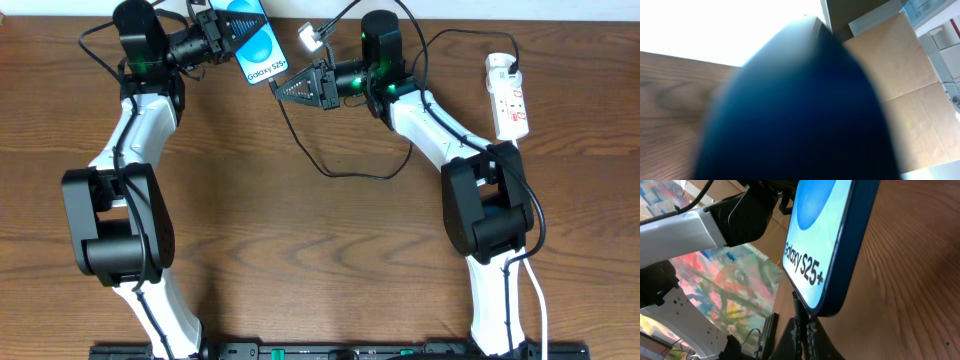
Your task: Plug charger to phone and switch on socket
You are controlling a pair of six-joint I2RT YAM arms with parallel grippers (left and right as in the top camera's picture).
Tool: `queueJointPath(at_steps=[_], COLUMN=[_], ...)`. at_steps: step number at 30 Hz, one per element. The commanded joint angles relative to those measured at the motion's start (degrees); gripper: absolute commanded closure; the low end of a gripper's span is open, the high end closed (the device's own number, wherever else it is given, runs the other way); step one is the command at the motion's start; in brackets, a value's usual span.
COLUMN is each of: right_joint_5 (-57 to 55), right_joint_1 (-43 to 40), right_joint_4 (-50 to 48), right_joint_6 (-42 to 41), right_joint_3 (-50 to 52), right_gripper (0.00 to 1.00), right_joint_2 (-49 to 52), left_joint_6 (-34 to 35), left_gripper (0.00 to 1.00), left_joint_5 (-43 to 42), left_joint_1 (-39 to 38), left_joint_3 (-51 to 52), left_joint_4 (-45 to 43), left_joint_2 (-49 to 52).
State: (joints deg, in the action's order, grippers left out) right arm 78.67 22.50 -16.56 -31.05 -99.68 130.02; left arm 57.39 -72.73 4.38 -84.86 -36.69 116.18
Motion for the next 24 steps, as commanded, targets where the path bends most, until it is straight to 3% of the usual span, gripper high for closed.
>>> queueJointPath(at_steps=[1,9,24], right_joint_5=[-3.76,-3.8,-5.62], right_joint_1=[-0.55,-0.55,-0.55], right_joint_4=[-0.9,-5.86,-5.97], right_joint_6=[-0.7,-4.26,-4.28], right_joint_3=[-0.98,-0.98,-0.98], right_gripper=[0.99,0.99,0.99], right_joint_2=[-2.29,-2.29,-2.29], left_joint_6=[-2.54,-2.95,-3.3], left_gripper=[0.93,0.93,0.93], left_joint_5=[-5.27,-4.85,-4.2], left_joint_1=[-0.9,-1.27,-2.49], left_joint_3=[-0.85,-0.85,-0.85], left_joint_4=[-0.31,-0.28,-0.26], left_joint_2=[-0.55,-0.55,-0.55])
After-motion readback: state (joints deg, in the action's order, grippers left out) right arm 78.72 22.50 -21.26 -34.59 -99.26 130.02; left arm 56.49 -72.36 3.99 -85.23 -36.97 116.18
